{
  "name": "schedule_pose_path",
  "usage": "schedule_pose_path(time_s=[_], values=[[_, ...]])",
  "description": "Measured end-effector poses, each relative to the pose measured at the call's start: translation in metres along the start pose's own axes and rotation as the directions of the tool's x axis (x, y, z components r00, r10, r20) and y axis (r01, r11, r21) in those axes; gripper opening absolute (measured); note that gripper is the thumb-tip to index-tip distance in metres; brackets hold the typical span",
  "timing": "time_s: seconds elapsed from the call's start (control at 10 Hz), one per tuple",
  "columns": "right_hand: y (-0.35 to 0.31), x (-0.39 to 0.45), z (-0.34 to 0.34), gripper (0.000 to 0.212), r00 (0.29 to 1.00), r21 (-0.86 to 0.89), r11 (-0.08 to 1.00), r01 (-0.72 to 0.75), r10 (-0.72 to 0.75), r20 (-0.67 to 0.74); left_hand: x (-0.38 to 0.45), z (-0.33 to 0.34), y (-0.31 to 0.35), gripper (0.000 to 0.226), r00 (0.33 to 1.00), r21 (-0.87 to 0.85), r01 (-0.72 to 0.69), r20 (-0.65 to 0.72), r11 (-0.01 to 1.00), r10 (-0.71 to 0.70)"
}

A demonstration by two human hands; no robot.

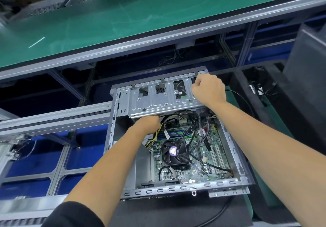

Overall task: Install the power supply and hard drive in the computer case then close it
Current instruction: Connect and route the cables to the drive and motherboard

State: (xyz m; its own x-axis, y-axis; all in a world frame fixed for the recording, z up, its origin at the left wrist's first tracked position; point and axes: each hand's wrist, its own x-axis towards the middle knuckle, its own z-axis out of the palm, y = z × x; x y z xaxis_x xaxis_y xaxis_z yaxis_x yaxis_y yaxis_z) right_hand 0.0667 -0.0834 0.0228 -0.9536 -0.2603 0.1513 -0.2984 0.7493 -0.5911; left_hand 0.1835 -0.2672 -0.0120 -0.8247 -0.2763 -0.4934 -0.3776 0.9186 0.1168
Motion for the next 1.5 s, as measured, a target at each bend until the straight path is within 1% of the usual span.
schedule_pose_path(time_s=[0.1, 0.2, 0.3, 0.4, 0.5, 0.6, 0.7, 0.8, 0.9, 1.0, 1.1, 1.2, 1.3, 1.4, 1.5], values=[[0.000, 0.000, 0.000, 0.017, 1.000, -0.001, 1.000, 0.000, 0.000, -0.004, 0.000, -0.001, 0.000, 0.022, 1.000, 0.044, -0.021, -0.008, 0.999, 0.021], [0.000, 0.000, -0.002, 0.016, 1.000, -0.001, 1.000, -0.005, 0.005, -0.007, 0.001, 0.001, 0.000, 0.012, 0.996, -0.014, -0.088, -0.006, 0.996, 0.088], [-0.001, -0.001, -0.002, 0.016, 1.000, 0.003, 1.000, -0.008, 0.008, -0.003, 0.003, 0.002, -0.001, 0.013, 0.990, 0.002, -0.140, -0.027, 0.990, 0.140], [-0.001, -0.001, -0.002, 0.015, 1.000, 0.003, 1.000, -0.007, 0.007, 0.002, 0.003, 0.002, 0.000, 0.013, 0.994, 0.127, -0.106, -0.008, 0.986, 0.108], [-0.001, -0.001, -0.003, 0.015, 1.000, -0.003, 1.000, -0.006, 0.006, 0.007, 0.011, 0.001, 0.002, 0.028, 0.999, 0.159, -0.041, 0.010, 0.986, 0.040], [-0.002, 0.000, -0.002, 0.015, 1.000, -0.009, 1.000, -0.007, 0.007, 0.006, 0.020, 0.000, 0.011, 0.038, 0.994, -0.010, 0.030, 0.103, 1.000, -0.029], [-0.001, 0.001, -0.001, 0.016, 1.000, -0.022, 1.000, -0.005, 0.005, 0.005, 0.025, 0.001, 0.019, 0.045, 0.993, -0.162, 0.030, 0.118, 0.986, -0.011], [-0.001, 0.001, 0.001, 0.017, 1.000, -0.034, 0.999, -0.002, 0.002, 0.001, 0.027, 0.000, 0.018, 0.047, 0.983, -0.172, 0.113, 0.163, 0.979, -0.085], [-0.001, 0.002, 0.001, 0.018, 1.000, -0.038, 0.999, -0.001, 0.001, -0.005, 0.028, 0.001, 0.019, 0.045, 0.982, -0.162, 0.126, 0.158, 0.979, -0.101], [0.000, 0.002, 0.002, 0.018, 1.000, -0.031, 1.000, 0.003, -0.003, -0.010, 0.027, 0.005, 0.022, 0.038, 0.990, -0.129, 0.092, 0.121, 0.987, -0.076], [0.001, 0.002, 0.003, 0.017, 1.000, -0.018, 1.000, 0.000, 0.000, -0.018, 0.028, 0.007, 0.022, 0.036, 0.981, -0.116, 0.067, 0.190, 0.991, -0.044], [0.001, 0.002, 0.003, 0.017, 1.000, -0.009, 1.000, 0.000, 0.000, -0.019, 0.029, 0.004, 0.022, 0.041, 0.977, -0.092, 0.107, 0.196, 0.990, -0.087], [0.001, 0.002, 0.003, 0.017, 1.000, -0.006, 1.000, 0.000, 0.000, -0.015, 0.035, 0.004, 0.021, 0.045, 0.989, 0.041, 0.111, 0.099, 0.993, -0.114], [0.002, 0.002, 0.003, 0.017, 1.000, -0.016, 1.000, 0.000, 0.000, -0.010, 0.021, -0.007, 0.031, 0.046, 0.987, 0.100, 0.124, 0.093, 0.987, -0.133], [0.002, 0.003, 0.002, 0.018, 1.000, -0.014, 1.000, 0.003, -0.003, -0.005, 0.020, -0.010, 0.029, 0.047, 0.979, 0.061, 0.140, 0.142, 0.988, -0.147]])
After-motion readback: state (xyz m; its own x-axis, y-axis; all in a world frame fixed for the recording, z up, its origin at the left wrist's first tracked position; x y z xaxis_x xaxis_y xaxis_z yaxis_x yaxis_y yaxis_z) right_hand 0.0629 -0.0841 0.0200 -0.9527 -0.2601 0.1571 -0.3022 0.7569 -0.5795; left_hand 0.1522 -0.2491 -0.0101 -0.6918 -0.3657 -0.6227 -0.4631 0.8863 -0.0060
